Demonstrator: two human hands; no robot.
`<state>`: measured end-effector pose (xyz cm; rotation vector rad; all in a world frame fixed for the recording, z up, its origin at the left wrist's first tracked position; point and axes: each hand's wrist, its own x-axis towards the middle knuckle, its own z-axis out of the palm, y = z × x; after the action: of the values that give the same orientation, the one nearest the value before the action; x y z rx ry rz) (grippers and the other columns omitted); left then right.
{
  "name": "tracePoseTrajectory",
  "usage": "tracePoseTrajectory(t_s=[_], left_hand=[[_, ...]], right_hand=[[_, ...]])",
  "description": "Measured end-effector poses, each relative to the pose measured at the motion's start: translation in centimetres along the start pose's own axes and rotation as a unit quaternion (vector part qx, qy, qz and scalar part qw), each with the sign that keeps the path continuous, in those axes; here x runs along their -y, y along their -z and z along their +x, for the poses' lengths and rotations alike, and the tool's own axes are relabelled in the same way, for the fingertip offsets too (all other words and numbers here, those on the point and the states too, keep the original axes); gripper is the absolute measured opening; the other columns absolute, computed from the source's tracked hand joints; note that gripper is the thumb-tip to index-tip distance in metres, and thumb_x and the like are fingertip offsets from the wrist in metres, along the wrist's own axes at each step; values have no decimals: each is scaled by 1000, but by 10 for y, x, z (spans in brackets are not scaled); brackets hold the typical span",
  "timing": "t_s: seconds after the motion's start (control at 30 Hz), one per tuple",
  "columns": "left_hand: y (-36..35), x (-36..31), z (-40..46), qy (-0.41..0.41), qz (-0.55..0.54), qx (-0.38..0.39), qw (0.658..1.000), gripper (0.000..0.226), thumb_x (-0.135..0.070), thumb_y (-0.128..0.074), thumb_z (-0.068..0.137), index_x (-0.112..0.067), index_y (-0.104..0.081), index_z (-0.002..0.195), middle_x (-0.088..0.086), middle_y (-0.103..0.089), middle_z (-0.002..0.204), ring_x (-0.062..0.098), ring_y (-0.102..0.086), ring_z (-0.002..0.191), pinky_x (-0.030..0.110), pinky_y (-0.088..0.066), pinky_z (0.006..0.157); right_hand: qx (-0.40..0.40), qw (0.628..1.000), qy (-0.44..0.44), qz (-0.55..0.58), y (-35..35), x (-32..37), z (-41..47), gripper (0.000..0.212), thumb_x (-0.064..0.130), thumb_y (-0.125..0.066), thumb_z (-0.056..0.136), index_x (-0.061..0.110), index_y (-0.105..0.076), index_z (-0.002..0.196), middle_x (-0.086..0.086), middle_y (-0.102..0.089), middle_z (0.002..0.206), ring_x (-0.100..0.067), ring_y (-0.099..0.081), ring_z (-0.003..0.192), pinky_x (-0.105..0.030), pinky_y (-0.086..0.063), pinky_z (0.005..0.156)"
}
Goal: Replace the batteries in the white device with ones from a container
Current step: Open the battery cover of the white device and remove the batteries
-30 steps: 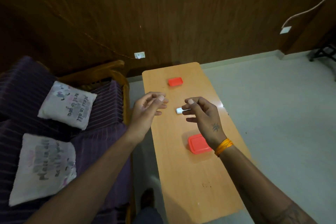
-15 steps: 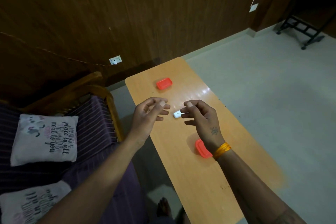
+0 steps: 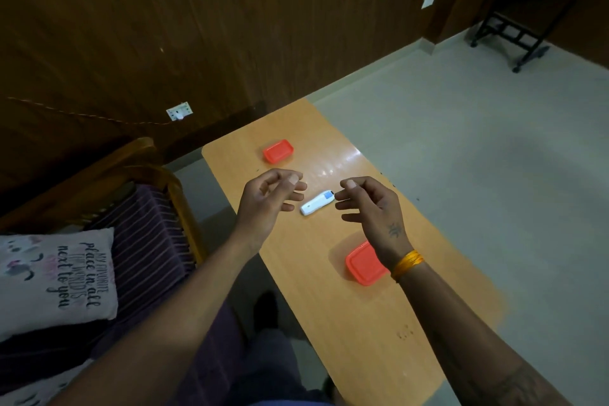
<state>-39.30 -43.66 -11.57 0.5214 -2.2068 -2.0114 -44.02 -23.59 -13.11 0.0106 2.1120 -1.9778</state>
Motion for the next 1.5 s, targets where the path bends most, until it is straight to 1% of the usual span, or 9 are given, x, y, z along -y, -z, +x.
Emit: tracePoseTrajectory(t_s=[0.13,0.33,0.47,0.6,0.87,0.97,1.07,1.33,1.5], left_hand=[[8,2,52,-3,26,48,999,24,-33,-63,103,-16,-75,115,0,-81,106,20,-78,98,48,-62,90],[23,-5,132,-14,60,154,986,21,-31,-63,104,-17,-75,115,-3,-81,105,17,-78,97,44,-63,90],[36,-9,171,-9,73,216,974,20,-29,-62,104,-17,-75,113,-2,-81,104,17,-78,96,47,-63,90],[45,-11,197,-20,90,257,962,20,-29,-62,104,-17,-76,113,-1,-81,104,17,-78,96,50,-63,90],[48,-1,219,-15,106,292,950,21,-29,-62,105,-17,-75,114,-1,-81,104,18,-78,97,50,-63,90],[51,8,223,-10,116,297,948,21,-27,-61,105,-15,-76,114,-1,-81,104,18,-78,97,48,-63,88],[54,16,229,6,125,306,944,21,-26,-62,104,-12,-75,114,1,-81,103,21,-78,98,50,-61,89],[49,38,272,32,155,357,920,18,-27,-63,104,-17,-76,111,0,-82,102,22,-78,98,51,-61,89],[40,75,316,67,176,406,894,16,-26,-63,104,-17,-76,108,0,-82,101,22,-78,96,51,-61,89]], right_hand=[[-46,999,-7,-5,-14,-5,26,23,30,-59,106,13,-74,108,-6,-79,96,-23,-78,90,-54,-63,83],[-144,989,-35,4,-48,-10,59,24,30,-57,107,14,-74,108,-1,-80,95,-23,-77,91,-51,-64,83],[-202,978,-49,13,-75,-4,74,24,32,-57,107,16,-74,108,1,-79,94,-21,-77,91,-49,-64,82],[-246,967,-65,28,-95,-5,78,23,32,-58,107,16,-74,107,-2,-79,95,-22,-77,91,-49,-64,82],[-283,955,-82,42,-108,-21,81,23,33,-58,106,17,-74,107,-3,-79,95,-21,-76,90,-44,-64,80],[-296,950,-81,64,-112,-26,83,23,30,-59,106,13,-74,107,-7,-78,95,-22,-76,90,-40,-64,77],[-310,943,-86,86,-118,-33,85,22,27,-59,106,10,-74,107,-8,-78,96,-19,-76,86,-35,-63,73],[-370,914,-120,116,-136,-59,108,22,27,-60,105,11,-74,106,-11,-78,97,-16,-75,83,-37,-63,73],[-422,884,-155,128,-160,-96,139,20,26,-63,104,9,-74,103,-12,-78,94,-19,-75,81,-38,-59,71]])
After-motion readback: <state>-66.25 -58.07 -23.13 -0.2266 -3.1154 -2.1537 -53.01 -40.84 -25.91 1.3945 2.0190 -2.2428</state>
